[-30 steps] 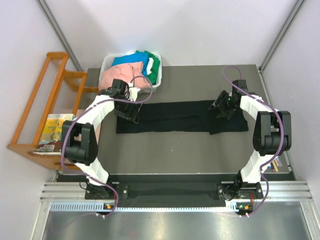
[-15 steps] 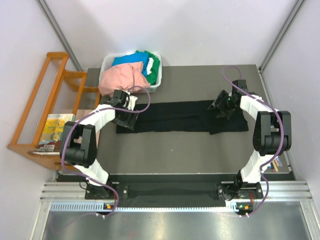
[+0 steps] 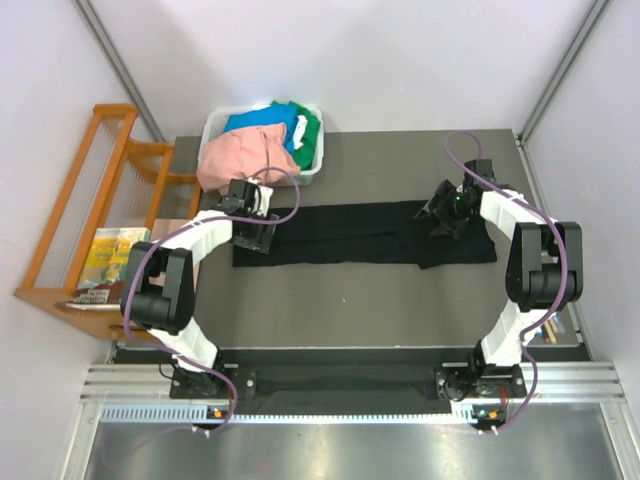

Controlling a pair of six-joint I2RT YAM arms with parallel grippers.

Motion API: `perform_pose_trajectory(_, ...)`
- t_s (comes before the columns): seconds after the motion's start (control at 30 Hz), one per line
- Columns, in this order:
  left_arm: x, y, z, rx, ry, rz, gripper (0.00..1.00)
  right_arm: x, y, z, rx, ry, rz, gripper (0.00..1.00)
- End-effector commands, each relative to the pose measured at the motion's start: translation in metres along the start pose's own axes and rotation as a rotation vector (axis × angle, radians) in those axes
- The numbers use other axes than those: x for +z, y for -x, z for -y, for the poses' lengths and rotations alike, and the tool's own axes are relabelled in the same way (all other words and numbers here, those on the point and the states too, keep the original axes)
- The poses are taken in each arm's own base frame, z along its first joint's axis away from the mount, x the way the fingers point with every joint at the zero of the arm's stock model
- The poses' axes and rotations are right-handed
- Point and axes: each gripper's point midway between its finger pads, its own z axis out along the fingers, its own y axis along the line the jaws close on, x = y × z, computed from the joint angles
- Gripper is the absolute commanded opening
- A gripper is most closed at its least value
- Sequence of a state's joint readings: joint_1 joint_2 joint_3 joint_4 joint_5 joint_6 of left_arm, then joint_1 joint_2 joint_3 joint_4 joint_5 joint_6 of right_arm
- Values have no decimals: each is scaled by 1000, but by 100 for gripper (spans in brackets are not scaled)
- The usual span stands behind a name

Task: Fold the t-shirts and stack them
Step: Fold the tshirt

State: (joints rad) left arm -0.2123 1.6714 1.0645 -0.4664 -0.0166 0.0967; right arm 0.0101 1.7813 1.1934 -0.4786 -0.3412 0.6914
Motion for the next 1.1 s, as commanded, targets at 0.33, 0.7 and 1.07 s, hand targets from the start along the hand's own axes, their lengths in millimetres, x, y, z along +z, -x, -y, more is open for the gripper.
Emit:
perform_pose_trajectory(0.33,30,-37,1,70,114,-81,80,-18,15,-22,-38,57,55,66)
perform_pose_trajectory(0.7,22,-77,35,298,76,-198,79,-19,16,-25,-38,63,48,66)
perform_pose_trajectory(1.07,14,-110,58,395,-43,-273,78,-19,19,6,7,18,54,66)
